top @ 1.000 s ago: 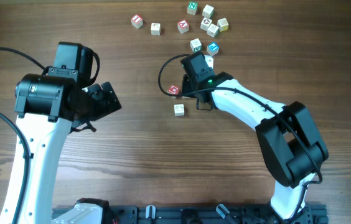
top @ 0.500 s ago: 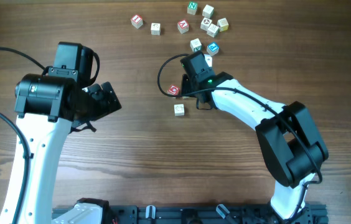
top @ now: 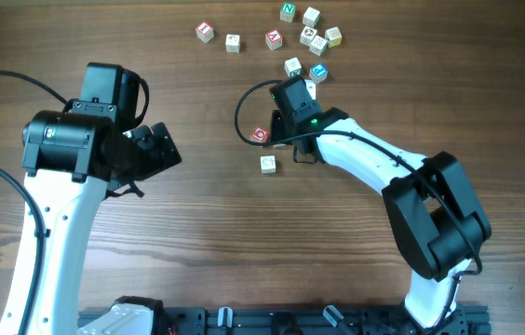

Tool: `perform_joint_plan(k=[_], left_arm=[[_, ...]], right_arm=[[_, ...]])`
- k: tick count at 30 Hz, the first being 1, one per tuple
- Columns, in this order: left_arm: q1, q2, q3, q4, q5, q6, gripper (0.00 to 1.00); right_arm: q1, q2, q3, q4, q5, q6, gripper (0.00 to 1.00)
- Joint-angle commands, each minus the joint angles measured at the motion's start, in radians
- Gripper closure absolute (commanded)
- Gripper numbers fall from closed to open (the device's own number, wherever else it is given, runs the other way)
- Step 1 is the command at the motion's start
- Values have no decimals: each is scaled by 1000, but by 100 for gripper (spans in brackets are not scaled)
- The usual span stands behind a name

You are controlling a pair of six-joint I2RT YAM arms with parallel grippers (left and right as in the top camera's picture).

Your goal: Form a circle

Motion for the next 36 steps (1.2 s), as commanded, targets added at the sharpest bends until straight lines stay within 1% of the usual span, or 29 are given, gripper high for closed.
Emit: perform_joint_plan(k=[1, 7, 9, 14, 19, 30, 36], left_arm=[[0, -6, 3, -1, -17, -17, 0], [0, -6, 3, -1, -17, -17, 0], [0, -6, 3, -1, -17, -17, 0], [0, -6, 3, -1, -17, -17, 0], [0, -6, 3, -1, -17, -17, 0], [0, -6, 3, -1, -17, -17, 0], [0, -6, 3, -1, -17, -17, 0]], right_arm=[[2, 13, -8, 6, -23, -25, 95], [2, 13, -8, 9, -26, -34, 95], [1, 13, -8, 7, -1, -4, 95], [-10, 12, -8, 66, 11, -11, 96], [-30, 12, -8, 27, 24, 69, 95], [-32, 28, -9, 10, -8, 57, 95], [-31, 34, -9, 21, -35, 16, 95]])
